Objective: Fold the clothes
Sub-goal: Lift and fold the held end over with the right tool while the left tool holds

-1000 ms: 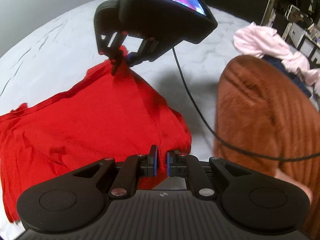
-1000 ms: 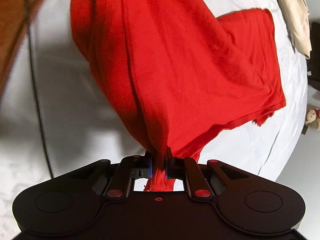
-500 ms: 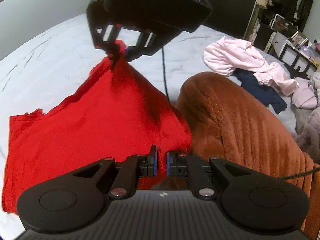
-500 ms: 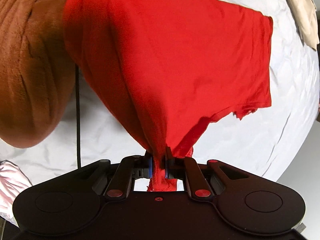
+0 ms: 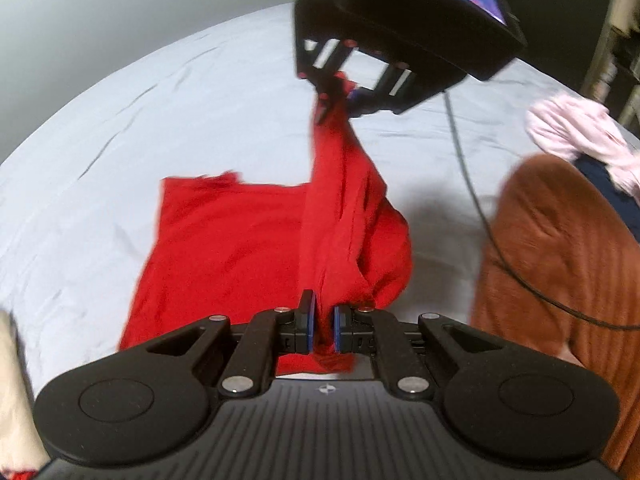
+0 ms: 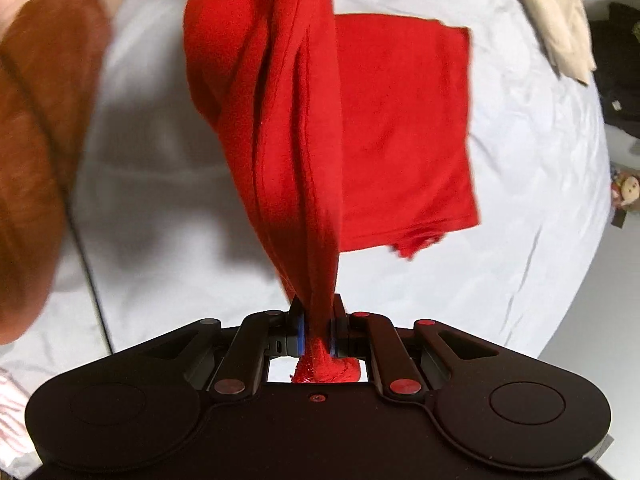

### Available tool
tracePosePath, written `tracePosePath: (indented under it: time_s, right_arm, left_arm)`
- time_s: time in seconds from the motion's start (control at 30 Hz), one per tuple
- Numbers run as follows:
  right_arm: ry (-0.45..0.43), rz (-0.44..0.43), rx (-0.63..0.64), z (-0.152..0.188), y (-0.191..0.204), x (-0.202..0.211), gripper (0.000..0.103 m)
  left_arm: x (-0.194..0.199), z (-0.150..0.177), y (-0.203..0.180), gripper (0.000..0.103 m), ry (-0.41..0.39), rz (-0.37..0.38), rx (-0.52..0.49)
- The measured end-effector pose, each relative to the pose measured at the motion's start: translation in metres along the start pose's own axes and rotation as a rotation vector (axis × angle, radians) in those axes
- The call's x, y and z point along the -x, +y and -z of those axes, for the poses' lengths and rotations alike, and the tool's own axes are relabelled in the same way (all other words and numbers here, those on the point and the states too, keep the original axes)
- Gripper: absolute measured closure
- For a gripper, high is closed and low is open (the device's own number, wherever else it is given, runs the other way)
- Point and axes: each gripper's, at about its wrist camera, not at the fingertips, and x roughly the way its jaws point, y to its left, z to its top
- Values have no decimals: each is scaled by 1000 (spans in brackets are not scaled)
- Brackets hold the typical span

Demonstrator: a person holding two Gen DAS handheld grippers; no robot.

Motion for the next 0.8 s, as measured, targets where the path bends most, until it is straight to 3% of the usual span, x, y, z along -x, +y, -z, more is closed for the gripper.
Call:
tracePosePath:
  time_s: [0.33, 0.57, 0.8]
  right_arm:
    - [-27, -51, -109, -21, -88, -59, 95]
    - [-75, -67, -98, -40, -123, -99, 95]
    - [-97, -101, -105, -56, -146, -136, 94]
  left_arm:
    - [-30, 13, 80, 96, -5, -6, 203]
    - [-46, 37, 131, 96, 4, 14, 321]
    - [-66, 53, 156, 95, 2, 41, 392]
